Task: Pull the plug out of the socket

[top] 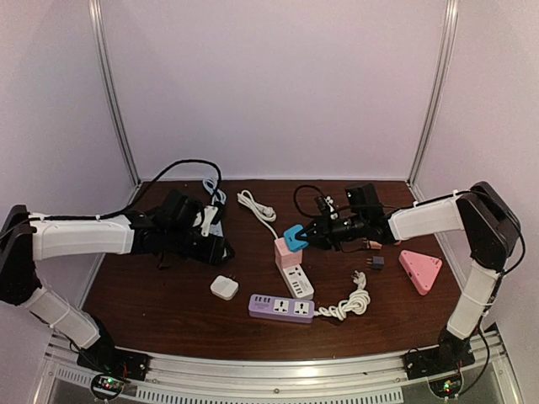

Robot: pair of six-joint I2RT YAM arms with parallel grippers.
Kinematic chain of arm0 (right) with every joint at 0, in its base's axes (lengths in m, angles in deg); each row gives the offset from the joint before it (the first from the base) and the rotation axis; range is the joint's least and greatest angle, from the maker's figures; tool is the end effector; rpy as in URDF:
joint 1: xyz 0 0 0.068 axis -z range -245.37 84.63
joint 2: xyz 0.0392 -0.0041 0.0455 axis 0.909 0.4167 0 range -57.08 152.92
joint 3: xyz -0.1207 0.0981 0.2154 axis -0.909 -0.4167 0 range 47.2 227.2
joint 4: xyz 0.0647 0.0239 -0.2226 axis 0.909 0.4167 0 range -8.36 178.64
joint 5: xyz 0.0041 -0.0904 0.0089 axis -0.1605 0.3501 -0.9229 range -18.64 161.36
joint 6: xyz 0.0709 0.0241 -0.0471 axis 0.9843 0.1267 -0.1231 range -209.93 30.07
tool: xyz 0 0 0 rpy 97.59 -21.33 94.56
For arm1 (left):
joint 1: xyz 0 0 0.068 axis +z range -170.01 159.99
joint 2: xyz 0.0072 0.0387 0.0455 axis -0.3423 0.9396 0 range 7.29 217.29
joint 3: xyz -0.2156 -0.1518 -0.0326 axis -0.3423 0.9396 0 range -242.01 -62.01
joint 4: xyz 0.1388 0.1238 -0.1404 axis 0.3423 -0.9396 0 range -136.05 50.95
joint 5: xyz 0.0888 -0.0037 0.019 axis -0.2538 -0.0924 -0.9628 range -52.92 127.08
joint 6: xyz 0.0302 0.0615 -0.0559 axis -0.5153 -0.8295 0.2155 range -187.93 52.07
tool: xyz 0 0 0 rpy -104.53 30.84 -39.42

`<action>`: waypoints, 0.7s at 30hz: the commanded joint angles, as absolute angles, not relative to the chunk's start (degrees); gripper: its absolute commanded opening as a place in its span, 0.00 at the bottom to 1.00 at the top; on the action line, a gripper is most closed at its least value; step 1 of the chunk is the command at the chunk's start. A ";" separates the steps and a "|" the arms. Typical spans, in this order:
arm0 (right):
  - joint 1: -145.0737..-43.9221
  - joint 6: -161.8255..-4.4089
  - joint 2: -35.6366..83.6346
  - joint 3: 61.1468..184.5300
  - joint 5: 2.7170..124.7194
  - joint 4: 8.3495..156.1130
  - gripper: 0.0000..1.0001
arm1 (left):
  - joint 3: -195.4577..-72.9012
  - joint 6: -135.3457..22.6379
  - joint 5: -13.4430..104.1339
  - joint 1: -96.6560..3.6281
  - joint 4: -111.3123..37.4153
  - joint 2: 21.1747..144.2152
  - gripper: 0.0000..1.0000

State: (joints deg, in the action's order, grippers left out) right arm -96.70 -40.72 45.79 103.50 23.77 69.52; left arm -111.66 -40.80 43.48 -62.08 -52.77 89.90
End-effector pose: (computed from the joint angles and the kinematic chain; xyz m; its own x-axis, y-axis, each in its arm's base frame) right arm 0.2884 0.2434 0.1773 -0.9749 0.0043 -0.2224 -0.2029 0.3923 0.8972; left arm 0.2198 -0.2100 0.1910 -0.8102 0.1207 -0.5736 0.3967 0.8333 -0.3851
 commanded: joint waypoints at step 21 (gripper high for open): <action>-96.90 -42.25 48.49 100.75 32.16 78.17 0.24 | -131.71 -28.74 43.67 -69.85 -44.29 112.01 0.55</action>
